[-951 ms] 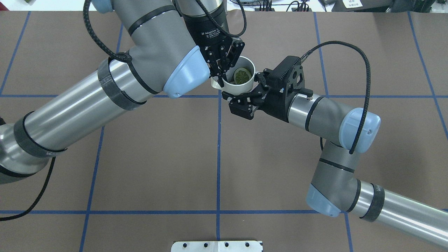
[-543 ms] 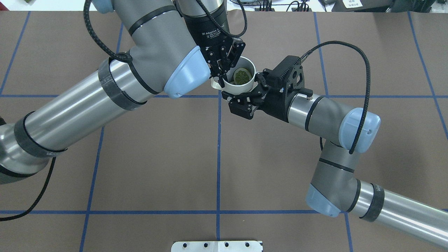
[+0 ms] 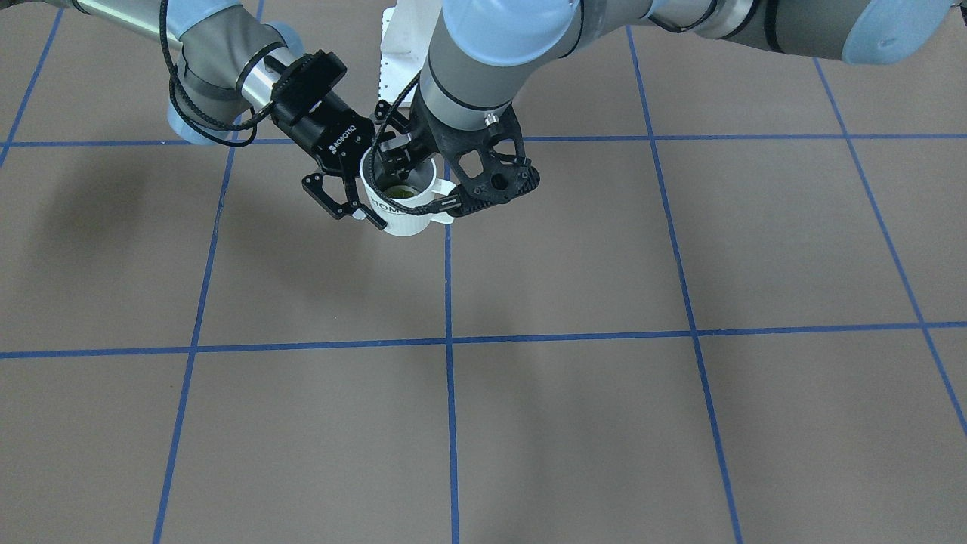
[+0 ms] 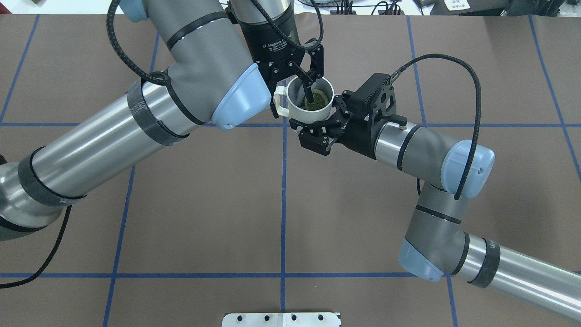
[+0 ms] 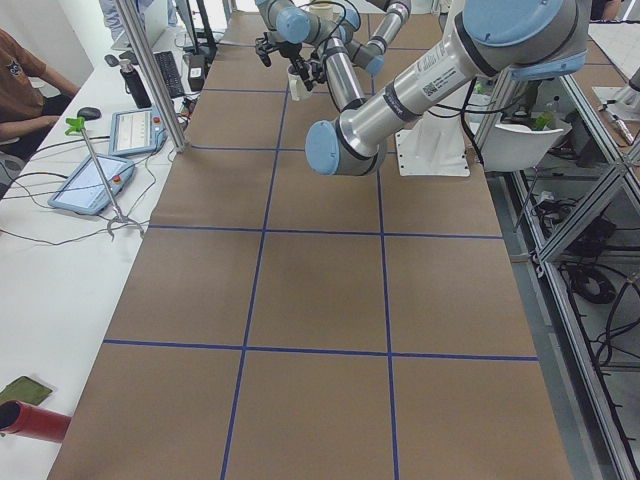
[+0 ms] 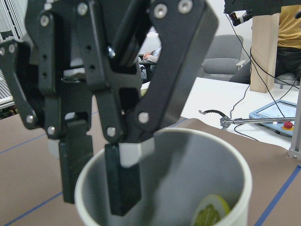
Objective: Left arm hands cup to right arm to dump lemon
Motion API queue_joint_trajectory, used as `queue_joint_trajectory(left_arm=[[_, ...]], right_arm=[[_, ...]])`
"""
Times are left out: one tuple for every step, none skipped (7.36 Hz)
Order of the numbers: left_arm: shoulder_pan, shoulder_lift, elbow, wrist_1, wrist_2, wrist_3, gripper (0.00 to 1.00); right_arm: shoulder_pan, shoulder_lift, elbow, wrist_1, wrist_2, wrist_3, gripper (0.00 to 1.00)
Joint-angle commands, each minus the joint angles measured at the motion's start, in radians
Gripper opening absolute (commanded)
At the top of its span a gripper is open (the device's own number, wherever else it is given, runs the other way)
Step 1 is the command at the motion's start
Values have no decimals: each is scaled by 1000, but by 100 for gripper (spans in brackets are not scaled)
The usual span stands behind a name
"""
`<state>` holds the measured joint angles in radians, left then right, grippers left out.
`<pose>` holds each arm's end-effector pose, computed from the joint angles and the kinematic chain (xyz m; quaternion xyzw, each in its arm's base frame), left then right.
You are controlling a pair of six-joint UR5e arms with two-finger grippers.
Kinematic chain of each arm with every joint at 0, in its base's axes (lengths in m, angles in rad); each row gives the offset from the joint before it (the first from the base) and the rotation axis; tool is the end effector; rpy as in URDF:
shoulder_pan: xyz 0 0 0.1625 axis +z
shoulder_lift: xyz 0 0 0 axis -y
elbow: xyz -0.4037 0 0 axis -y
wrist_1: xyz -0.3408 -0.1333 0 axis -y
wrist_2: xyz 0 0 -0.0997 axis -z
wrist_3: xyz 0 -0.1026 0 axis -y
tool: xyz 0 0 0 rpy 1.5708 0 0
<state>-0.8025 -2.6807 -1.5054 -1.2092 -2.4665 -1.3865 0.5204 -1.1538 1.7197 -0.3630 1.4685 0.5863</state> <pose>0.4138 -0.5048 0.0342 -0.2164 0.4591 -0.1202 0.8532 -0.3893 -0.3888 0.2307 0.5526 -0.5430 -0.1066 0.6232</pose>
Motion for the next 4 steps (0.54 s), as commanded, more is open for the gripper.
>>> queue_joint_trajectory(left_arm=[[-1,1,-1,-1,0,1,100],[-4,1,-2,-1,1,1,100],[-17,1,-2,2,1,4,100],[-29,4,-2,2,1,9,100]], right_arm=[[3,-7,-2,-2,1,0,54],[7,-9,-3,-4,3,0,48],[23,-21,1,-40,6,-2,42],[65,-35,1,-68,47,-2,29]])
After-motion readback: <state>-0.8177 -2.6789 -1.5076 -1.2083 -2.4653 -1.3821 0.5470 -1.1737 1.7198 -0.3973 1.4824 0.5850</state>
